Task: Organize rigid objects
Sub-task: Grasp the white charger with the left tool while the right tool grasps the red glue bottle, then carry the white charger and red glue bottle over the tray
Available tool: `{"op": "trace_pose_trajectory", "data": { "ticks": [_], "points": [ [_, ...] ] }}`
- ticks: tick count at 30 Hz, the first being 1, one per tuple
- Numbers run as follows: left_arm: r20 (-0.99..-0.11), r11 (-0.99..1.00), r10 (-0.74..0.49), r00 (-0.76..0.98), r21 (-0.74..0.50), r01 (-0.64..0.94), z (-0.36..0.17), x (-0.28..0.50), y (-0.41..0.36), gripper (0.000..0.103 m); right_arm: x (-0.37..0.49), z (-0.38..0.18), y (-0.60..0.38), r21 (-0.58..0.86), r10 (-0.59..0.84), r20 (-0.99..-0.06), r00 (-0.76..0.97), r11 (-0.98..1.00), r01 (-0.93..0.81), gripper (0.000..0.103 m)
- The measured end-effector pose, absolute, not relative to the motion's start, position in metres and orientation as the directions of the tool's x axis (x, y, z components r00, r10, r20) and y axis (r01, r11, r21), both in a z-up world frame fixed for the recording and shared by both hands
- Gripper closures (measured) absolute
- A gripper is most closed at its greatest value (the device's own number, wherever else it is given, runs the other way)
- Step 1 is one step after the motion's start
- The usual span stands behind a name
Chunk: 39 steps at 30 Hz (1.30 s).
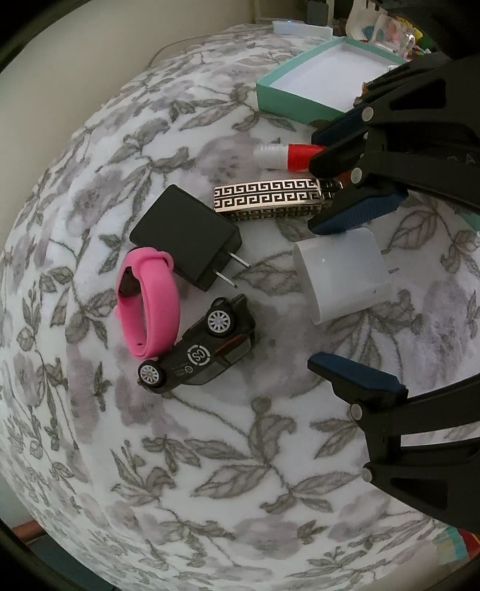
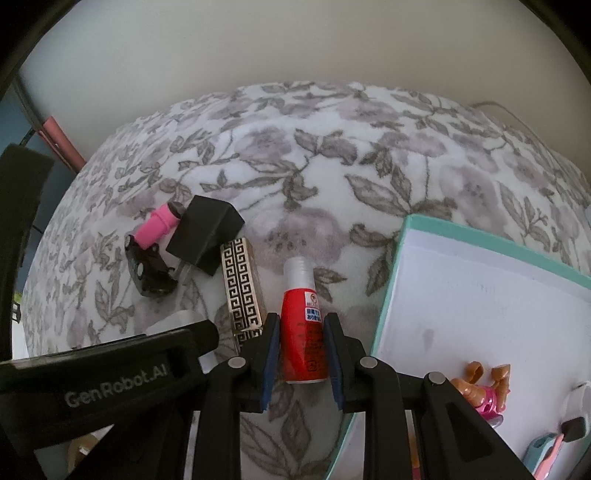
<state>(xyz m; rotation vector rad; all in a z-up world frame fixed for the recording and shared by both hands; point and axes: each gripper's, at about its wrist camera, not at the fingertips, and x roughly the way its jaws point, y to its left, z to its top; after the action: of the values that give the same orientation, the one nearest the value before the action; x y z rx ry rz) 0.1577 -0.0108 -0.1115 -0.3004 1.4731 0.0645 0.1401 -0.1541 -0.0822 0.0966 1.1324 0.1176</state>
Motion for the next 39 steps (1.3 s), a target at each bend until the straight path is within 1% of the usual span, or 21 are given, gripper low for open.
{"op": "trace_pose_trajectory", "data": {
  "ticks": [4, 7, 9, 11, 15, 24, 33, 39],
  "points": [
    [-0.986, 0.963, -0.132, 0.104, -0.152, -0.224, -0.112, 0.159, -0.016, 0.035, 0.140, -0.083, -0.153, 0.133, 0.140, -0.897, 0.419, 0.990, -0.046, 0.077],
    [-0.987, 0.965, -0.118, 0.106, -0.139, -0.223, -0.114, 0.161, -0.020, 0.038, 0.139, -0.083, -0.151, 0.115, 0.128, -0.896, 0.424, 0.992, -0.056, 0.077],
    [-0.989, 0.967, -0.100, 0.109, -0.123, -0.224, -0.113, 0.162, -0.021, 0.047, 0.139, -0.084, -0.147, 0.077, 0.098, -0.901, 0.422, 0.995, -0.066, 0.078],
    [-0.991, 0.969, -0.078, 0.112, -0.101, -0.224, -0.112, 0.163, -0.020, 0.054, 0.138, -0.084, -0.144, 0.060, 0.086, -0.903, 0.421, 0.995, -0.074, 0.079],
    [-0.991, 0.969, -0.080, 0.111, -0.103, -0.225, -0.112, 0.163, -0.018, 0.054, 0.138, -0.085, -0.142, 0.048, 0.078, -0.904, 0.420, 0.996, -0.081, 0.079],
    [-0.990, 0.962, -0.093, 0.111, -0.118, -0.245, -0.109, 0.158, -0.010, 0.055, 0.134, -0.083, -0.146, 0.082, 0.102, -0.904, 0.415, 0.995, -0.064, 0.079],
    [-0.978, 0.961, -0.101, 0.183, -0.143, -0.235, -0.076, 0.156, -0.005, 0.058, 0.127, -0.059, -0.161, 0.154, 0.152, -0.876, 0.457, 0.987, -0.034, 0.079],
    [-0.964, 0.964, -0.106, 0.242, -0.159, -0.211, -0.048, 0.155, -0.010, 0.058, 0.118, -0.028, -0.190, 0.219, 0.164, -0.840, 0.516, 0.975, 0.047, 0.079]
  ]
}}
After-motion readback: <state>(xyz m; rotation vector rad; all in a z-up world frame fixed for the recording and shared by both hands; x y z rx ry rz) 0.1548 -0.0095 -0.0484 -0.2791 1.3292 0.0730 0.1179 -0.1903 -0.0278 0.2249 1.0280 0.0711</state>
